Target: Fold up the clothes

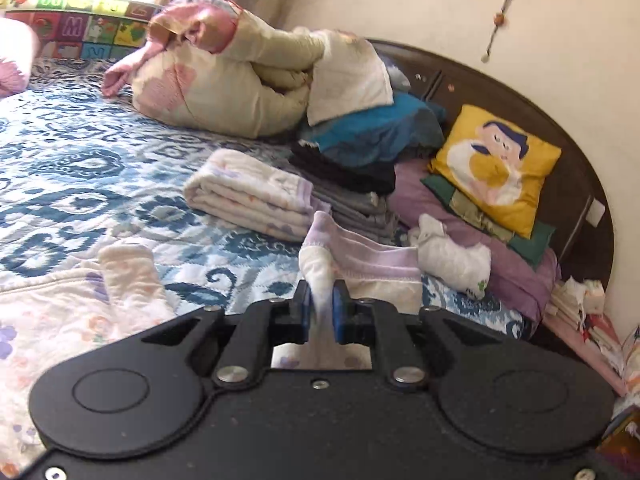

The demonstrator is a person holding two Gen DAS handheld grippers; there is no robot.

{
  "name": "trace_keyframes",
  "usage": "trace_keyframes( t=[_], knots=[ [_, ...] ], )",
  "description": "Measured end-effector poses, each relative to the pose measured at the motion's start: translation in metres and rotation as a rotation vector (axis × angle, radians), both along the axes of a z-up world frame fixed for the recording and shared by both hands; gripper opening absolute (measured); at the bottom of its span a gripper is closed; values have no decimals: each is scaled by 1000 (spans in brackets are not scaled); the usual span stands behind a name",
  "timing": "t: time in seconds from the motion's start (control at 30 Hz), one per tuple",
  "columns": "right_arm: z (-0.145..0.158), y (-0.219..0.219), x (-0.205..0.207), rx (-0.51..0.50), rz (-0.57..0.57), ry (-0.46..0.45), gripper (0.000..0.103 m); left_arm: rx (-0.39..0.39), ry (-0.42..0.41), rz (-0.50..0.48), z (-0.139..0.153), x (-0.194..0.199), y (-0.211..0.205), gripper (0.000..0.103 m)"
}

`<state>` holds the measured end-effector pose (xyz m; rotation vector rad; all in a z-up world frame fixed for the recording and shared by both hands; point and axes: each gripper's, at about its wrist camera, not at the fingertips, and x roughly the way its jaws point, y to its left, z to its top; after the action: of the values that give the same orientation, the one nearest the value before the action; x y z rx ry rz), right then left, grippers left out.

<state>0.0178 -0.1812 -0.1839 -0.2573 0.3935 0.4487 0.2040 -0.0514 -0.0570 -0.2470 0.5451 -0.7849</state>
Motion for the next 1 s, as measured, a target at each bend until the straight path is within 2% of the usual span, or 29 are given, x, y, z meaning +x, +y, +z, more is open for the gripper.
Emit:
trace_keyframes(
  t=[0.13,0.23,0.3,0.33,0.4,0.43,0.47,0.5,0.6,0.83,1.0],
  knots=[
    [7,-2,-6,23,5,-57,62,-98,19,132,-6,5,35,9],
    [8,-5,-8,37,16,-49,61,-181,50,205,-17,12,53,9],
    [9,-7,-7,67,25,-36,50,-203,69,236,-26,17,59,9],
    [10,-10,-6,88,28,-27,40,-207,81,251,-30,19,61,9],
    [9,-15,-1,135,22,0,35,-211,104,281,-40,24,65,9],
    [8,-18,3,159,21,27,30,-208,115,298,-45,26,66,9],
    [6,-21,7,181,20,65,21,-206,126,314,-50,28,67,9],
    [3,-24,12,192,10,101,17,-196,142,336,-56,31,68,9],
    [-5,-35,23,288,-11,192,16,-183,175,369,-72,40,69,9],
    [-11,-53,30,441,-45,279,16,-170,177,355,-83,53,61,9],
    [-16,-71,33,577,-90,338,16,-131,207,388,-94,65,55,9]
  ],
)
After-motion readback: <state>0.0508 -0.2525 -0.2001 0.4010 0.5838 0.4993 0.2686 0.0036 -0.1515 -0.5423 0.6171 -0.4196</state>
